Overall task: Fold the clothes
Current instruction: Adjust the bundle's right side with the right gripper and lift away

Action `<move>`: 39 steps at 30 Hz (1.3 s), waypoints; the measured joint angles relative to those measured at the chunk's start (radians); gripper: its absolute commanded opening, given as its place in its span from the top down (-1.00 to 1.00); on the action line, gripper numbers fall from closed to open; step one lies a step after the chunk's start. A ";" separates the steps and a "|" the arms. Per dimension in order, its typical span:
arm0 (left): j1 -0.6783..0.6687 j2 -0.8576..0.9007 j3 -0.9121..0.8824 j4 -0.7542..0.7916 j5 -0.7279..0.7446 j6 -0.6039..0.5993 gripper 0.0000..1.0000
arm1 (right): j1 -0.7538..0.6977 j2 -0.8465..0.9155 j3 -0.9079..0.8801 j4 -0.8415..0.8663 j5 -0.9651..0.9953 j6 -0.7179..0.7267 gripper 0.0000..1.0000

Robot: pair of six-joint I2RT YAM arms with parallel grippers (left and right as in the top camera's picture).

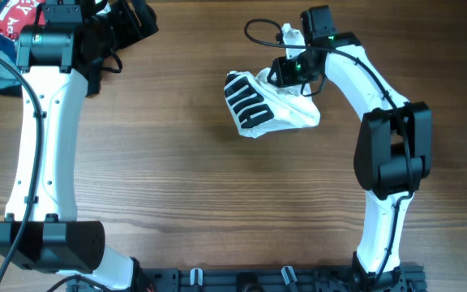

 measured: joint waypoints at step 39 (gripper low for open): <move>0.000 0.000 0.000 -0.014 0.000 0.012 -1.00 | 0.020 0.137 0.222 -0.065 0.047 -0.039 0.91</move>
